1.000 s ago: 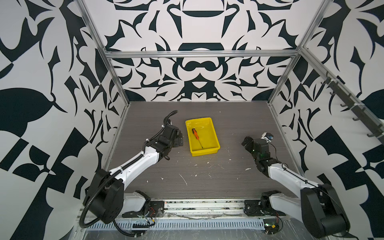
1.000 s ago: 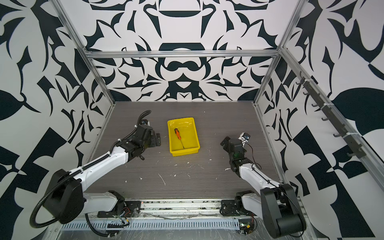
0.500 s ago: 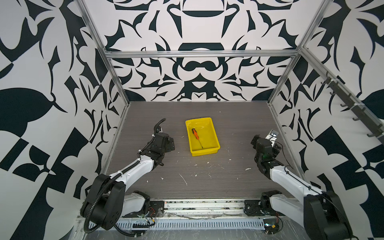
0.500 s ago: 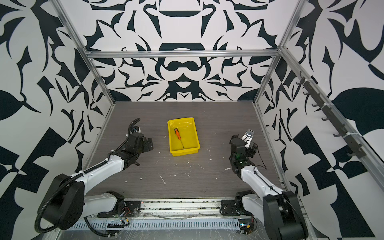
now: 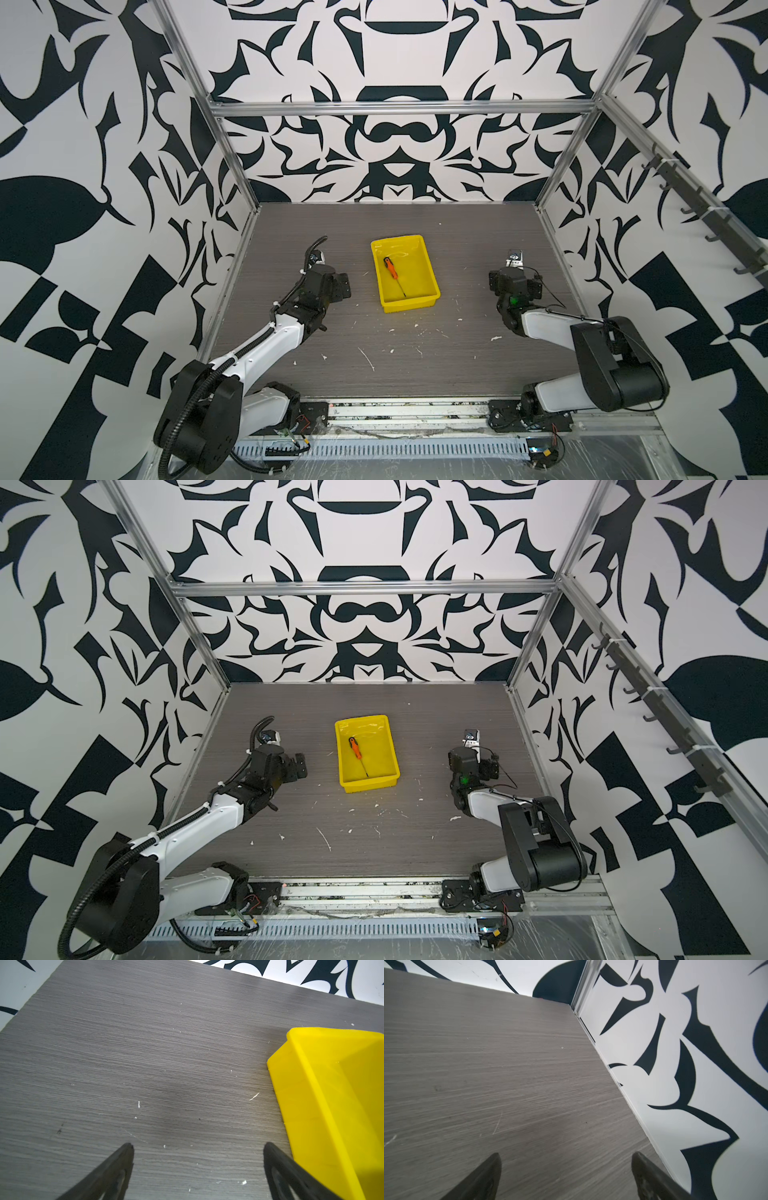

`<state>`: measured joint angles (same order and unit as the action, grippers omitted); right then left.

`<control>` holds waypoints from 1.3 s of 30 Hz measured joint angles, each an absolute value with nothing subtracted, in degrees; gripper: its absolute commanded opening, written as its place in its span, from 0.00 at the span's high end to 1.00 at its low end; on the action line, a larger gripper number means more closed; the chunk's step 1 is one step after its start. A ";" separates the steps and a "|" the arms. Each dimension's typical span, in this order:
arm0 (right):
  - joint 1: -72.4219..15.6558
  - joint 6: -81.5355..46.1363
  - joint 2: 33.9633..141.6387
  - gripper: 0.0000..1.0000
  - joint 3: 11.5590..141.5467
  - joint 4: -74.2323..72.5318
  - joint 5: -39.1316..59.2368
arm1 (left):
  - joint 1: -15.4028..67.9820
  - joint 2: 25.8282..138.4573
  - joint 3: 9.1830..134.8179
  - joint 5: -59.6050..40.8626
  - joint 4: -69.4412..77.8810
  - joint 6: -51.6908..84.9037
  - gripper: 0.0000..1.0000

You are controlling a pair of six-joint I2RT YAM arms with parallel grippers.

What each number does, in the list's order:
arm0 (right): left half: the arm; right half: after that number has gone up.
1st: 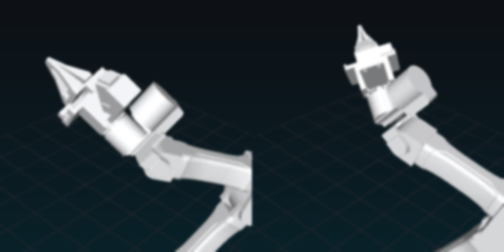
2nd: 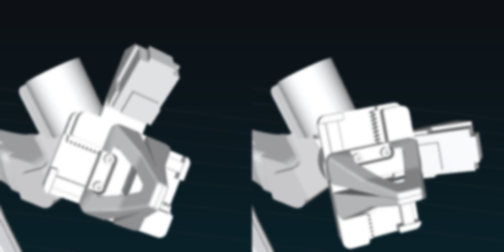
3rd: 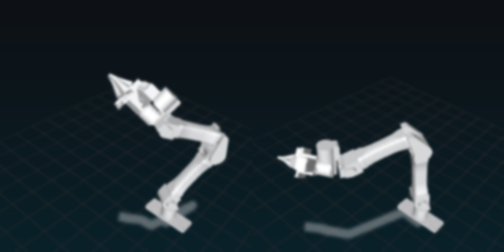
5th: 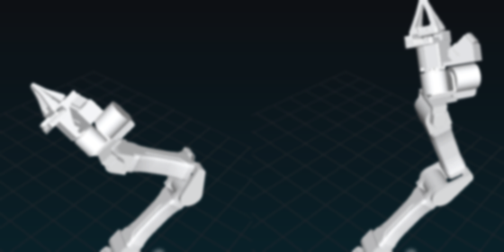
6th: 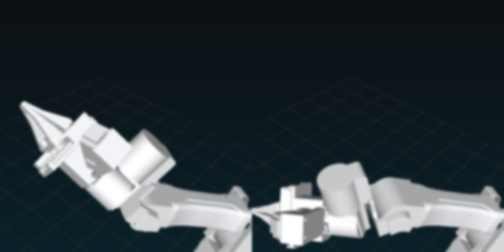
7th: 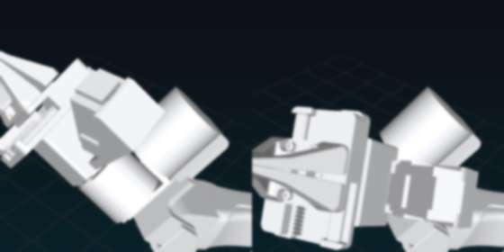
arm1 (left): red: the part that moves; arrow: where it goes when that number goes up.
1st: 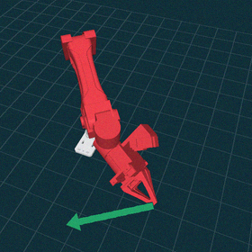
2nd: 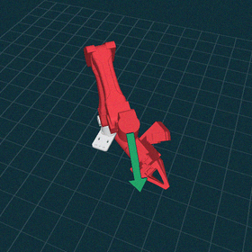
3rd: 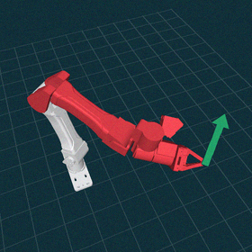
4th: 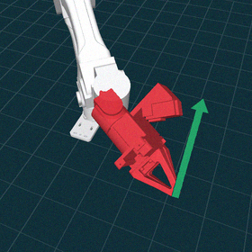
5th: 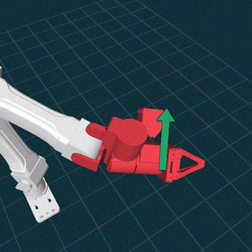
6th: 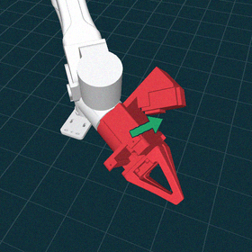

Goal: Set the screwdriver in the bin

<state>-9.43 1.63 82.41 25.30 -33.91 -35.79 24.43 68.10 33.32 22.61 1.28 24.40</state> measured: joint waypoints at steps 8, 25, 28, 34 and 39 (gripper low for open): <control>-9.19 3.31 82.54 0.00 23.92 -35.88 -30.50 | 24.43 71.13 42.41 29.98 0.51 29.71 0.00; -5.32 -1.52 72.16 0.01 17.98 -37.01 -24.29 | 12.64 71.85 25.15 35.83 32.21 1.78 0.00; -5.04 -1.56 76.62 0.02 18.79 -37.60 -22.48 | 9.74 73.47 23.88 34.41 35.66 1.04 0.00; -4.84 -1.54 83.70 0.02 18.94 -43.94 -16.47 | 5.98 81.21 17.96 30.41 46.46 1.72 0.00; -4.84 -1.54 89.58 0.02 18.68 -49.47 -14.57 | 3.51 88.07 16.23 27.64 55.53 2.83 0.00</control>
<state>-4.84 -1.54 89.58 18.68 -49.47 -14.57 3.51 88.07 16.23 27.64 55.53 2.83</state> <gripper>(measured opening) 0.979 0.996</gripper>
